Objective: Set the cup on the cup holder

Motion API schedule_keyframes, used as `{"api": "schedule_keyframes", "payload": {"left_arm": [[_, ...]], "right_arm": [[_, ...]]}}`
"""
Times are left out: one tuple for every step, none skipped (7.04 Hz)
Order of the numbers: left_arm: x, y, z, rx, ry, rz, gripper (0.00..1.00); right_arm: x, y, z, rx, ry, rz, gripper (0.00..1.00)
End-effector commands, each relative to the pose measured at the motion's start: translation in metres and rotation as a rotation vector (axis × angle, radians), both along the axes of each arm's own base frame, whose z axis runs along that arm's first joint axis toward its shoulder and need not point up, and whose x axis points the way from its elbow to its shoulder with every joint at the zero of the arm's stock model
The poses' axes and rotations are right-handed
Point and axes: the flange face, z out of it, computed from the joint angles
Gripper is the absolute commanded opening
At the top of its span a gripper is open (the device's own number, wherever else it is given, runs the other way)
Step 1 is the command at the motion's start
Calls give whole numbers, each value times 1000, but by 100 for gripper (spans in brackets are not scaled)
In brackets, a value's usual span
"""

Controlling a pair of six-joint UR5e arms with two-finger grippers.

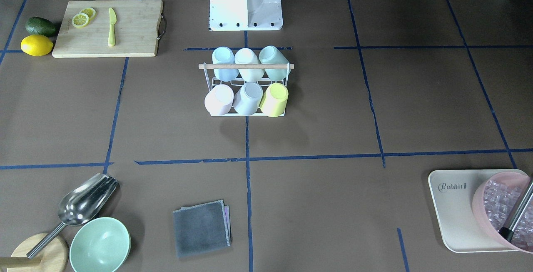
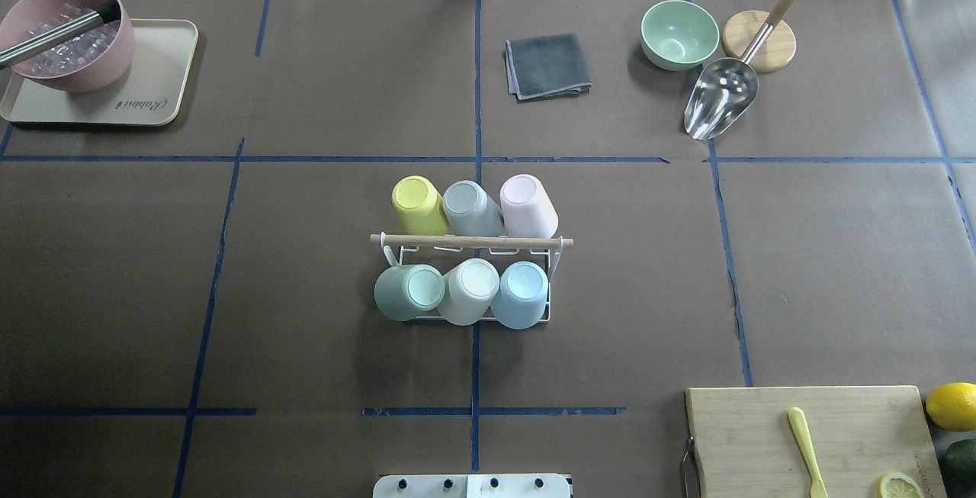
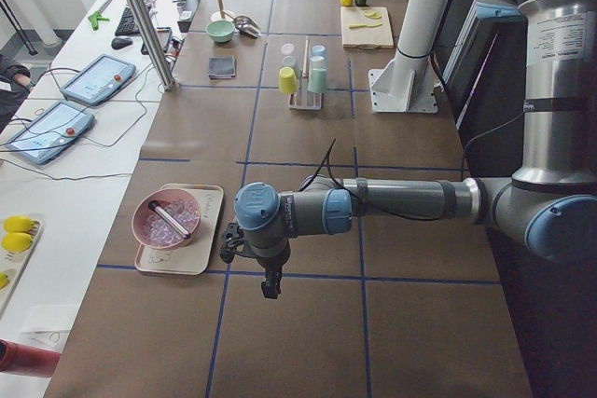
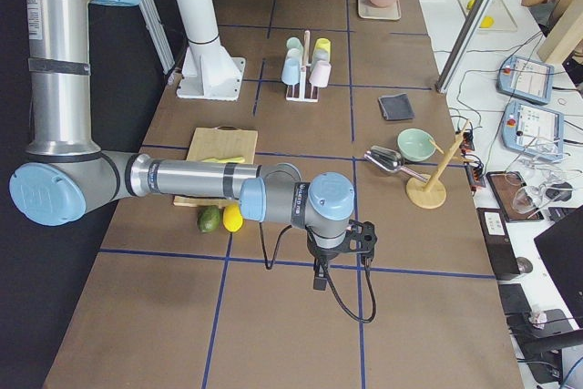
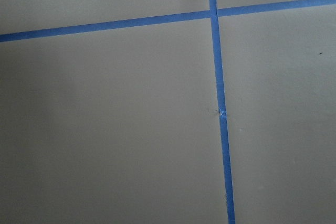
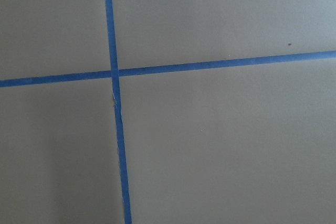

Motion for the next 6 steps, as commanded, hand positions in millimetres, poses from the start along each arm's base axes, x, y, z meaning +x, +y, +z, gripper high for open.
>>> {"api": "schedule_keyframes", "payload": {"left_arm": [[0,1,4,-3,-1,3,100],[0,2,5,-4,-1,4,100],[0,3,5,-5,-1,4,100],[0,4,6,-6,1,5,100],[0,4,6,-6,1,5,100],[0,4,6,-6,1,5,100]], "right_arm": [[-1,-2,-2,1,-12,4,100],[-2,-1,-1,-1,-22,3,100],[-2,-1,0,-2,-22,3,100],[-2,0,3,-9,-27,3,100],[-3,0,3,-10,-35,3,100],[-3,0,3,-10,-38,3,100]]}}
